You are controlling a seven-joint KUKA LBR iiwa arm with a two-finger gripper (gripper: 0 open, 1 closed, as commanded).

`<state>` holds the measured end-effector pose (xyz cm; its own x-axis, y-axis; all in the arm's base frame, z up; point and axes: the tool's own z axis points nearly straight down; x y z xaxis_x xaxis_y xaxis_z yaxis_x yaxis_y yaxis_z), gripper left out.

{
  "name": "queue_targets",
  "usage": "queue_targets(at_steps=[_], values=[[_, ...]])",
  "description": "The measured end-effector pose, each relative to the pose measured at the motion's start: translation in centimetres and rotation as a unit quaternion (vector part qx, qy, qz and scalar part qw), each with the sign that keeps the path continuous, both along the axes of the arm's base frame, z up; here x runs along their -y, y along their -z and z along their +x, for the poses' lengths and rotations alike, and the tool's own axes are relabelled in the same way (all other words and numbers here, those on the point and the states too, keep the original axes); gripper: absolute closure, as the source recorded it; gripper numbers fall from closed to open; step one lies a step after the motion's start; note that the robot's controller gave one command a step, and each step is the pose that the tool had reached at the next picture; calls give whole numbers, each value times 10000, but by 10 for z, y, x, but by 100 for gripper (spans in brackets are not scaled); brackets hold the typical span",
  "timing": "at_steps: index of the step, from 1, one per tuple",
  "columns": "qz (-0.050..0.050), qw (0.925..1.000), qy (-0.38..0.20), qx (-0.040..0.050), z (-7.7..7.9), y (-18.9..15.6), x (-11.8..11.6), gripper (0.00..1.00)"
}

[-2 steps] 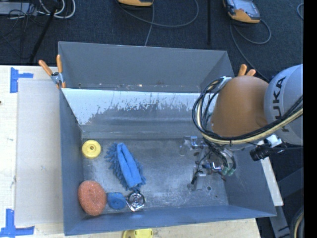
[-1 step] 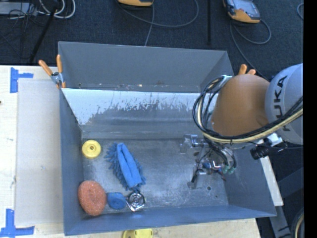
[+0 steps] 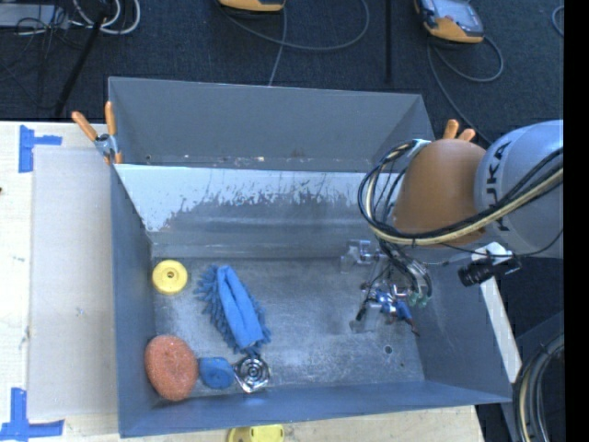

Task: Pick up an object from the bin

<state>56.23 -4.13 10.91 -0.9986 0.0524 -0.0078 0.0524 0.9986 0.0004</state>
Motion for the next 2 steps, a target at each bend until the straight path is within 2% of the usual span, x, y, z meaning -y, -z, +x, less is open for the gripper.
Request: queue_targets(at_steps=[1, 2], values=[[5, 9980, 631, -48, -4, -36, 84, 0], [4, 9987, 502, -38, -4, 7, 86, 0]])
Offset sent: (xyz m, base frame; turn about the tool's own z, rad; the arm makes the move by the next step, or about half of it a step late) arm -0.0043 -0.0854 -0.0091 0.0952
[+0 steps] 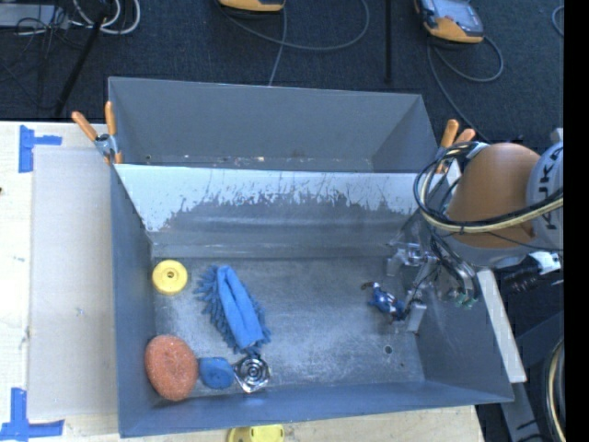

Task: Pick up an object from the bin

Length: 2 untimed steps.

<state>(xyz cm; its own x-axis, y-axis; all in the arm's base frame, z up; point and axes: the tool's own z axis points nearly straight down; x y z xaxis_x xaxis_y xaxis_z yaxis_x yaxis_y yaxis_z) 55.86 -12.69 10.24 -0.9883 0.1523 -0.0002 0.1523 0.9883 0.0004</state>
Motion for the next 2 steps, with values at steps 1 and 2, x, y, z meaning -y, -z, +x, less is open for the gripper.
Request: queue_targets(at_steps=[1, 2], values=[[0, 9999, 99, -21, -1, 35, 26, 0], [3, 9964, 853, -8, -5, 33, 25, 100]])
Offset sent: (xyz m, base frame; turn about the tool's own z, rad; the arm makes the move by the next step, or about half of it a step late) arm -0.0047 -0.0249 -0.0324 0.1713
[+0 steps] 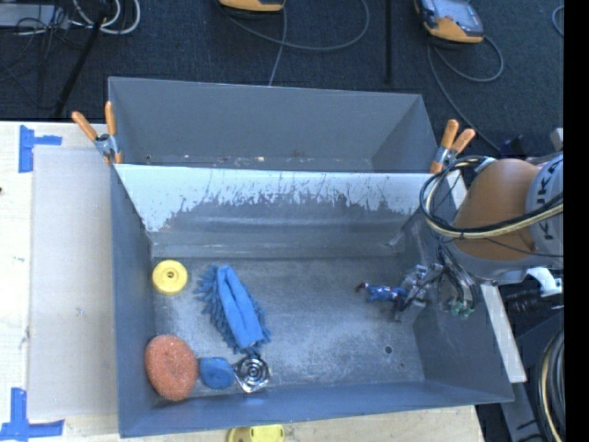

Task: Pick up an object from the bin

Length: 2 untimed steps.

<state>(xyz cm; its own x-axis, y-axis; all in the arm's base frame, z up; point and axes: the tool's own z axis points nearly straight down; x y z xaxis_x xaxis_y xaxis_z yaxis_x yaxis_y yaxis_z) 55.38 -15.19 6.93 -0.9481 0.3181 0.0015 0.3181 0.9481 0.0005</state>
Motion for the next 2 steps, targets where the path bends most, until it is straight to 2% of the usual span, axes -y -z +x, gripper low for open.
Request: queue_targets(at_steps=[2], values=[[3, 10000, -2, -8, -1, -3, 0, 100]])
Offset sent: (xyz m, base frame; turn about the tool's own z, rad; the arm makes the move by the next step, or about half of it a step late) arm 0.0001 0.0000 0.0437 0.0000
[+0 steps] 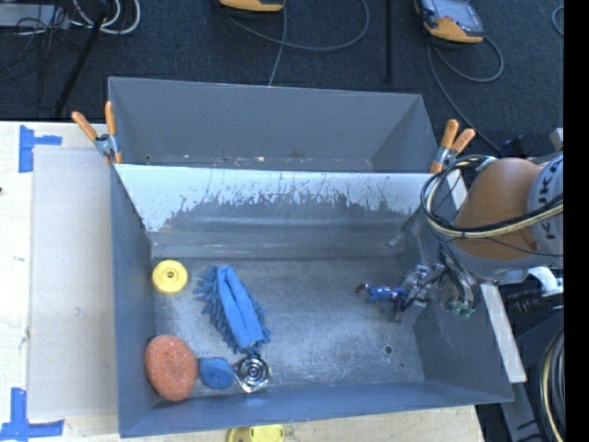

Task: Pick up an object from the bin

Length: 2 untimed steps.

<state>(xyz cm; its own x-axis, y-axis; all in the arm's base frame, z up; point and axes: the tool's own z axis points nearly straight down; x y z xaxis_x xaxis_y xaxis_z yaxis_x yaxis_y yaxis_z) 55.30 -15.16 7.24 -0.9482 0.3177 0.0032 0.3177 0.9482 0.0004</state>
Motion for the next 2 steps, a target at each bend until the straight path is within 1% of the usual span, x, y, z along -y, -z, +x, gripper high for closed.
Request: queue_targets(at_steps=[1, 2], values=[[6, 10000, 0, -15, -1, -14, 0, 100], [-4, 10000, 0, 16, 0, -29, 1, 100]])
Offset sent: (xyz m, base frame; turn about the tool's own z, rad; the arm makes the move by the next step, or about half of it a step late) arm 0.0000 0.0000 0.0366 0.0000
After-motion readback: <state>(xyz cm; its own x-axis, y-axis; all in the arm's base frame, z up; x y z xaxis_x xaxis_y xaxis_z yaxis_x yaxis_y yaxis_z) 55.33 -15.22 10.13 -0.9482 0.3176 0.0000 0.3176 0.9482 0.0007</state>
